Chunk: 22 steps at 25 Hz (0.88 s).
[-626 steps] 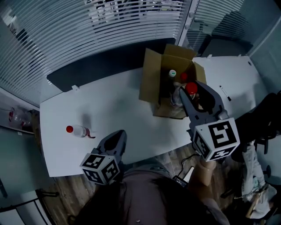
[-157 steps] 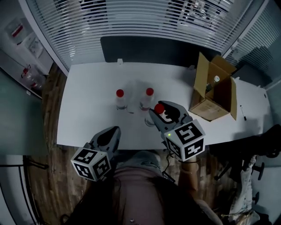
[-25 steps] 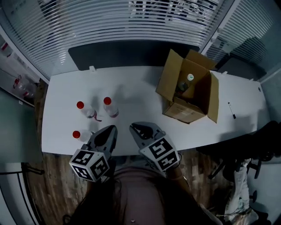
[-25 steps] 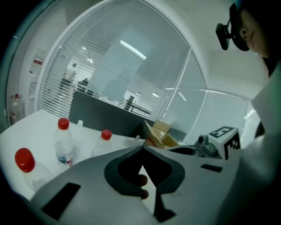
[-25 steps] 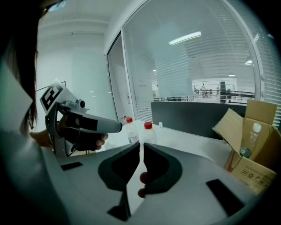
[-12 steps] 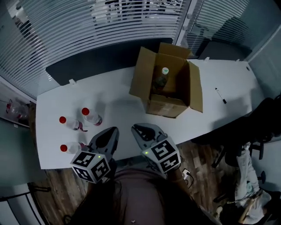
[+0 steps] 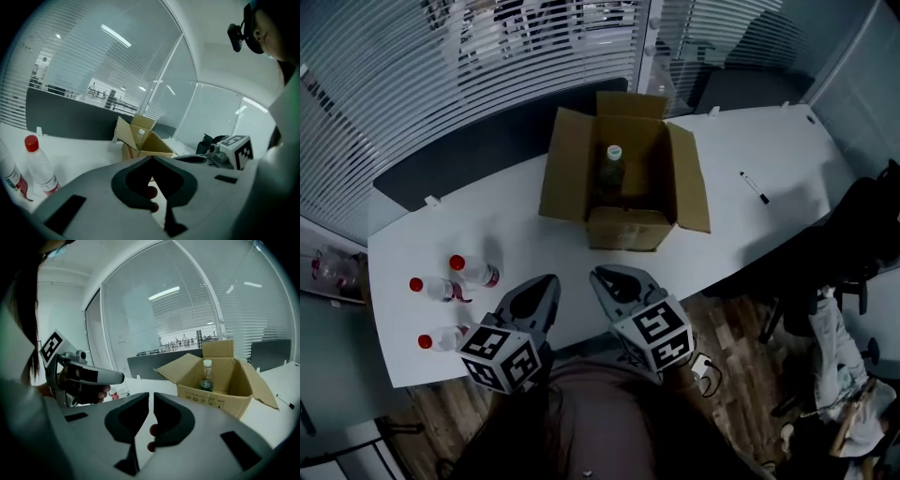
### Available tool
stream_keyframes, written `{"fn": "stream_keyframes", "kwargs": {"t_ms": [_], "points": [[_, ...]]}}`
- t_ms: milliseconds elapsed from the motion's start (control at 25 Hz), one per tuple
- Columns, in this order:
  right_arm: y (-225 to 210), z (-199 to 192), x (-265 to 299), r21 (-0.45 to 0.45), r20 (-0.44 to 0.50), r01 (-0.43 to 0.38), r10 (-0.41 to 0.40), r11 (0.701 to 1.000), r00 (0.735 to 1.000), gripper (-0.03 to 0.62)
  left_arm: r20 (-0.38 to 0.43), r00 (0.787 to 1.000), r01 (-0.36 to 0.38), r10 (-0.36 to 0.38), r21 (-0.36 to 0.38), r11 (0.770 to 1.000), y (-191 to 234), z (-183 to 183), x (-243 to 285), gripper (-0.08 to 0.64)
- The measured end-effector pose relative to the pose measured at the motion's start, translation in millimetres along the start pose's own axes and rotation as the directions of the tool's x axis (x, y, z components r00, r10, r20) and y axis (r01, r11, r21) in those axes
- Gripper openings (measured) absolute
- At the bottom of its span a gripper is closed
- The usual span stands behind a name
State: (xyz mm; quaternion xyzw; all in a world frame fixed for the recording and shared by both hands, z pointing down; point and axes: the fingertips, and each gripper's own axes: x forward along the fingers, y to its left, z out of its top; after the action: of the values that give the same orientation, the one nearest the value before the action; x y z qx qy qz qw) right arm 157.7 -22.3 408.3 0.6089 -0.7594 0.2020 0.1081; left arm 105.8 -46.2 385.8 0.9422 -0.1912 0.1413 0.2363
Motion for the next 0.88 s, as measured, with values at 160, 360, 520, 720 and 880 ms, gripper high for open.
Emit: {"fn": "stream_keyframes", "kwargs": {"t_ms": [160,360,520,720,880], "points": [[-15.6,1.0,-5.5,0.011,0.009,0.028,-0.028,1.0,1.0,0.046,-0.011,1.0,0.022,-0.021,0.027,0.999,-8.2,2.7,12.3,0.008],[-37.7,4.7,-10.5,0.03,0.04,0.07,-0.071,0.997,0.997,0.046,-0.023,0.999,0.03,-0.029,0.046,0.999,-11.4,4.2,22.9,0.008],[-54.2,19.8,-12.4,0.049,0.079,0.089,-0.093,0.995,0.993,0.046,-0.028,0.999,0.025,-0.023,0.046,0.999,-9.4,4.2,27.5,0.008],[-69.8,39.1,-10.6,0.048,0.103,0.093,-0.098,0.994,0.99,0.048,-0.032,0.999,0.012,-0.011,0.039,0.999,-4.6,2.1,28.7,0.008],[-85.6,58.9,-5.5,0.002,0.126,0.126,-0.125,0.992,0.984,0.051,-0.031,1.0,-0.002,0.003,0.033,0.999,0.1,1.3,30.3,0.008]]}}
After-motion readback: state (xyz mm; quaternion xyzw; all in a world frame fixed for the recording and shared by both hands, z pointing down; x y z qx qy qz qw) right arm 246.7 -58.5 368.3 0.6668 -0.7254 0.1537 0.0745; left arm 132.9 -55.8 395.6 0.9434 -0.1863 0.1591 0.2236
